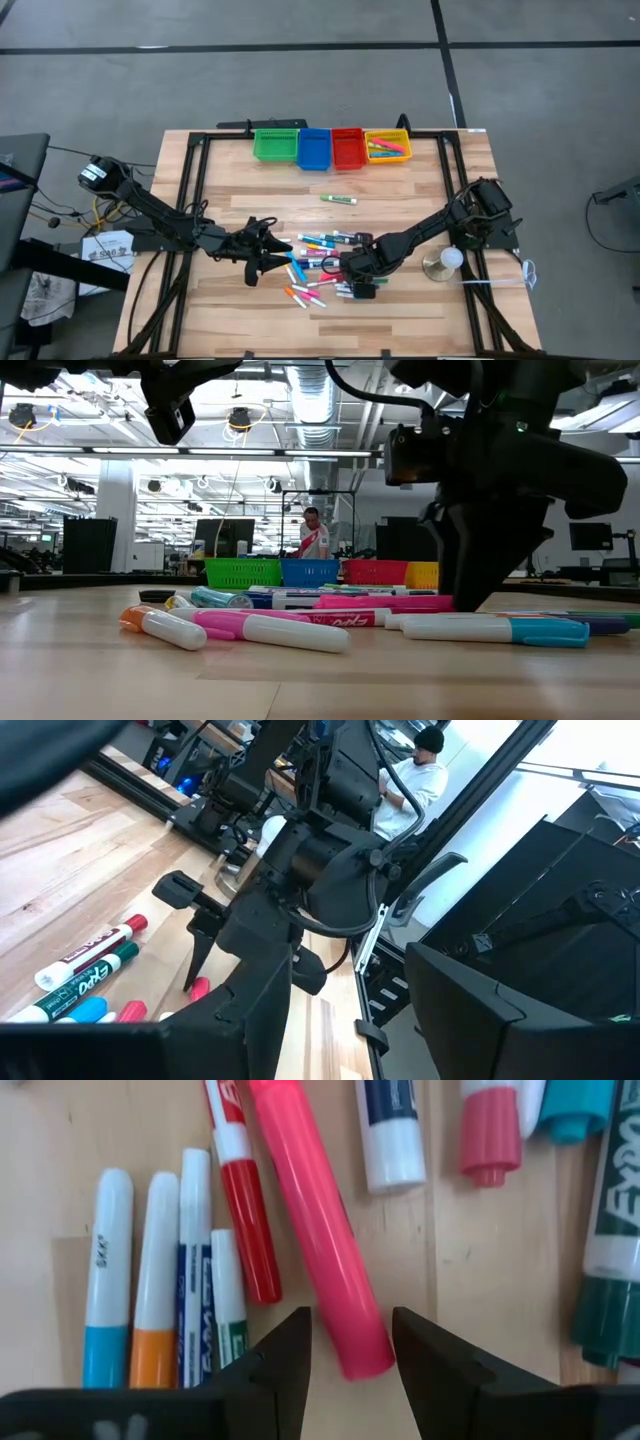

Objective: Pick & Place Markers
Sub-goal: Put the large pink highlighter pen into the yellow bin

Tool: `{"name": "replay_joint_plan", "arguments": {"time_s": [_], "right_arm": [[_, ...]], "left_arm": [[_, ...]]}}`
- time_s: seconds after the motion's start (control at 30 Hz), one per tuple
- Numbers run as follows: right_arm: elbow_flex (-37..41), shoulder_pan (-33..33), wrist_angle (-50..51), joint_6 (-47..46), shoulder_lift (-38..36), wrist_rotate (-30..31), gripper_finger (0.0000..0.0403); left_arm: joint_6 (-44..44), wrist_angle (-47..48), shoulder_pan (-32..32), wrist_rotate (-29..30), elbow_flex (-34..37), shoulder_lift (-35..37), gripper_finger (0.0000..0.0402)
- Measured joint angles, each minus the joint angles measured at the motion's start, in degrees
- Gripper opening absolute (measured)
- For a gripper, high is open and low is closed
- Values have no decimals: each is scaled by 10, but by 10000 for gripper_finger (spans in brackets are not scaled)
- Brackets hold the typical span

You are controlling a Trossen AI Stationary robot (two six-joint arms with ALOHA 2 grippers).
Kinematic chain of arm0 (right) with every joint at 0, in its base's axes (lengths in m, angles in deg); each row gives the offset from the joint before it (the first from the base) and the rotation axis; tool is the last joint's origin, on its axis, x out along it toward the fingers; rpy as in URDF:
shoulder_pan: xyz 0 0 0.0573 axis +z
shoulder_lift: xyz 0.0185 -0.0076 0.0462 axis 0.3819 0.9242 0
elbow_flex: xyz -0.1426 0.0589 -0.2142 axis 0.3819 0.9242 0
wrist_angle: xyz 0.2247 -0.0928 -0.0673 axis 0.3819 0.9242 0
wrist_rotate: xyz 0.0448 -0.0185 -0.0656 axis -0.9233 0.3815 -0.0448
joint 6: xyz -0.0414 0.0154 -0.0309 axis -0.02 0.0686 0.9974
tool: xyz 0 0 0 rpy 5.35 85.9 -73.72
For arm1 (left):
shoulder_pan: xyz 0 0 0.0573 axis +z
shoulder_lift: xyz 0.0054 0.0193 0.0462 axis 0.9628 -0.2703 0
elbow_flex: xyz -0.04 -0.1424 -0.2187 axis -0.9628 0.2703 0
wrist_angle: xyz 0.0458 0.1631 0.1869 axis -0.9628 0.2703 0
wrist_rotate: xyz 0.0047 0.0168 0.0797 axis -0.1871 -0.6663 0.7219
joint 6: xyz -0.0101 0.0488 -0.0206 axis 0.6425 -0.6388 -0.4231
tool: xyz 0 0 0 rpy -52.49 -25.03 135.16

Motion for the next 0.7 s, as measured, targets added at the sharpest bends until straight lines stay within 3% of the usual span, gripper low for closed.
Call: {"name": "replay_joint_plan", "arguments": {"time_s": [0.2, 0.53, 0.7], "right_arm": [[0, 0, -16, 3, 0, 0, 128], [0, -7, -16, 4, -1, 9, 54], [0, -14, -13, -15, -1, 3, 45]], "left_arm": [[0, 0, 0, 0, 0, 0, 195], [0, 0, 0, 0, 0, 0, 195], [0, 0, 0, 0, 0, 0, 195]]}}
